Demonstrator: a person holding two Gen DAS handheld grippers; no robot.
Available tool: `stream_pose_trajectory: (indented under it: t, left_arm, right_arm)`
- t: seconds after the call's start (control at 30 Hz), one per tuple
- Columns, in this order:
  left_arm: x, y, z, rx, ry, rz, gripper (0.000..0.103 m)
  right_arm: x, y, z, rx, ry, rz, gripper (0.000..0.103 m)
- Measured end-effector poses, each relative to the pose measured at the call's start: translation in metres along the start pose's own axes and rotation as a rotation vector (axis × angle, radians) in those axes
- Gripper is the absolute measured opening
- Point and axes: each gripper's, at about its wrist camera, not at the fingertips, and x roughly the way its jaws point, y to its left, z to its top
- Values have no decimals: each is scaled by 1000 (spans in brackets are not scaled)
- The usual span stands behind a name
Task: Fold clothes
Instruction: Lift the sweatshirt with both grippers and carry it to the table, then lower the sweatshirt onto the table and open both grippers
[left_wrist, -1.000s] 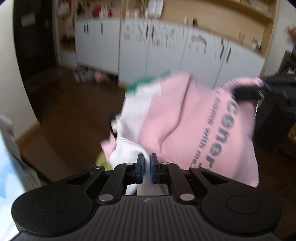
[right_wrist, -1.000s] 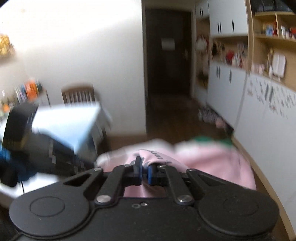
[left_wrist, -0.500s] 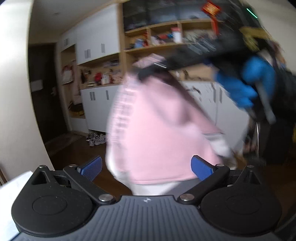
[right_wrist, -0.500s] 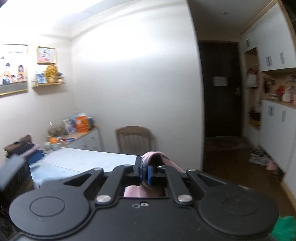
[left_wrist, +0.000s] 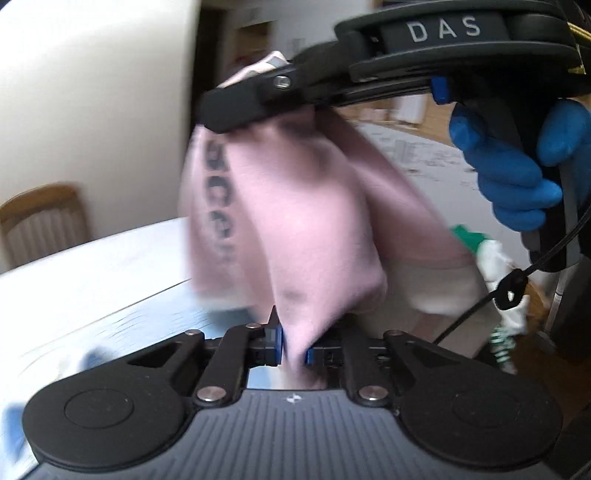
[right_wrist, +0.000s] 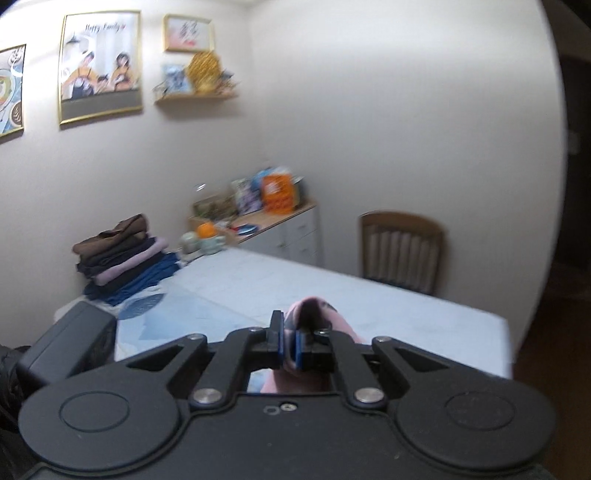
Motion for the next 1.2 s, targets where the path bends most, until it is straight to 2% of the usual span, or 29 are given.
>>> stream_pose_trajectory:
  t: [0.2,0.3,0.37,0.47,0.6,0.67,0.7,0.77,0.8,0.83,0.9,1.03,1.1,1.2]
  left_arm:
    - [-55,81,-47,-140,39,148,10]
    - [-76,118,-81,-244,91,245,10]
    - [-82,136,-101,-285,127,292,10]
    - [-91,162,-129,-339,177,352,10]
    - [-92,182,-140,-380,181,368,10]
    - [-86,185,-142,-391,180,372,13]
    - [-80,183,-147,-391,186,376,17]
    - [-76,182,-148,-391,214,407,30]
    - [-74,181,-150,-390,224,420,44]
    - [-73,178,-152,-388,230,432,63]
    - [-73,171,-154,-382,235,454,77]
    - [-72,164,-168,-398,281,488,77]
    - [-62,169,-172,-404,295,541,77]
    - [-60,162,-177,-435,301,663,77]
  right_arm:
    - [106,67,27,-91,92,187,103]
    - [167,90,26,-156,161,261,103]
    - [200,96,15,-192,216,261,103]
    - [219,97,-1,-206,312,253,103]
    - [210,85,-15,-262,413,234,103]
    - [204,79,-23,-305,443,195,103]
    - [202,77,-28,-330,453,175,103]
    - [194,70,-41,-354,470,148,103]
    - [194,69,-48,-351,490,142,103]
    - [193,68,-54,-347,507,140,103]
    - [191,68,-67,-332,527,153,103]
    - [187,78,-93,-327,555,213,103]
    - [186,87,-109,-342,567,248,103]
    - [186,101,-131,-381,568,279,103]
